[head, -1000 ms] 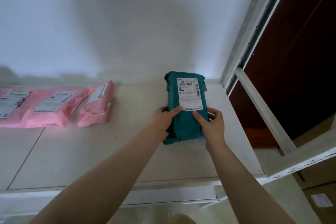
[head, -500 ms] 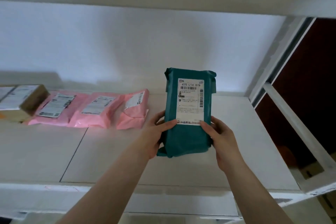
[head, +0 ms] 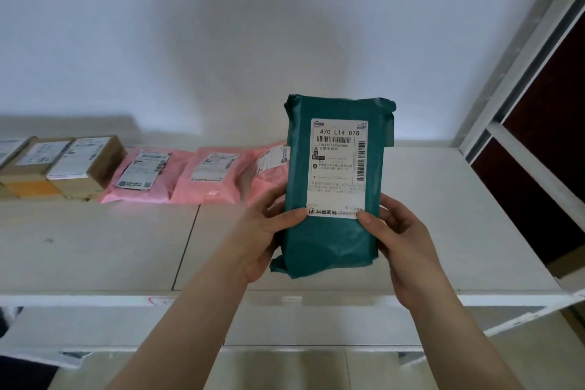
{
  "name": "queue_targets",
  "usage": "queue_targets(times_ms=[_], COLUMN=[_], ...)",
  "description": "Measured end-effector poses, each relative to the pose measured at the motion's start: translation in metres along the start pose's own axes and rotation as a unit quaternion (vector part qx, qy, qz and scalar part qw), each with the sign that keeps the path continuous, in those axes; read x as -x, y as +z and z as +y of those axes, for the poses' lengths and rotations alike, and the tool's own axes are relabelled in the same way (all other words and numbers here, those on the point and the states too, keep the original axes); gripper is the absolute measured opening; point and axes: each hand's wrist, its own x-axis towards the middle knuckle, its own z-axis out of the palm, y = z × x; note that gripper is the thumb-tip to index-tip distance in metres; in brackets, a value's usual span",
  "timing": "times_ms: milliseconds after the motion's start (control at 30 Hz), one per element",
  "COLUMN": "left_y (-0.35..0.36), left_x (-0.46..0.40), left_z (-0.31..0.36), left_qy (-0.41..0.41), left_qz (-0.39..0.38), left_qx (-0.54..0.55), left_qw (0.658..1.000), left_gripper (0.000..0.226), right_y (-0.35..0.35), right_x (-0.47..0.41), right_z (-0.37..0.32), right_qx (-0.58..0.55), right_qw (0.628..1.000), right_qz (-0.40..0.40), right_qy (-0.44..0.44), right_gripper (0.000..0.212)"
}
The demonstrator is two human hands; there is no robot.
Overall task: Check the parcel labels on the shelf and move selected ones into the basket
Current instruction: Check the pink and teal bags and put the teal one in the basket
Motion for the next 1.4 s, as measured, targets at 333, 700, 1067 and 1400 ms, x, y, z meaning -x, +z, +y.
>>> queue_targets(times_ms=[333,700,1067,1400], left_y=[-0.015,-0.010,0.006,0.022], left_x=[0.008,-0.002,-0.016,0.001], left_z=[0.011,0.035,0.034,0.015], left_qy=[0.002,0.034,0.067,0.080], left_qz=[-0.028,-0.022,0.124,0.124], left_qx=[-0.012,-0.096,-0.003,0.071], left_qw=[1.000,0.995,0.990,0.987], left_gripper=[0.066,0.049,0.038,0.032], right_y=[0.016,0.013,0.046,0.070], right_x=[0.014,0.008,0.020,0.040], right_z=[-0.004,-0.016,-0.002,-0.002], right_qx=[-0.001,0.025,0.040,-0.079], right_qw=[1.000,0.999,0.991,0.989], right_qz=[0.007,0.013,0.125,0.124], right_qy=[-0.011,-0.018,0.017,-0.015], right_gripper=[0.072,0.067,0.083,0.040])
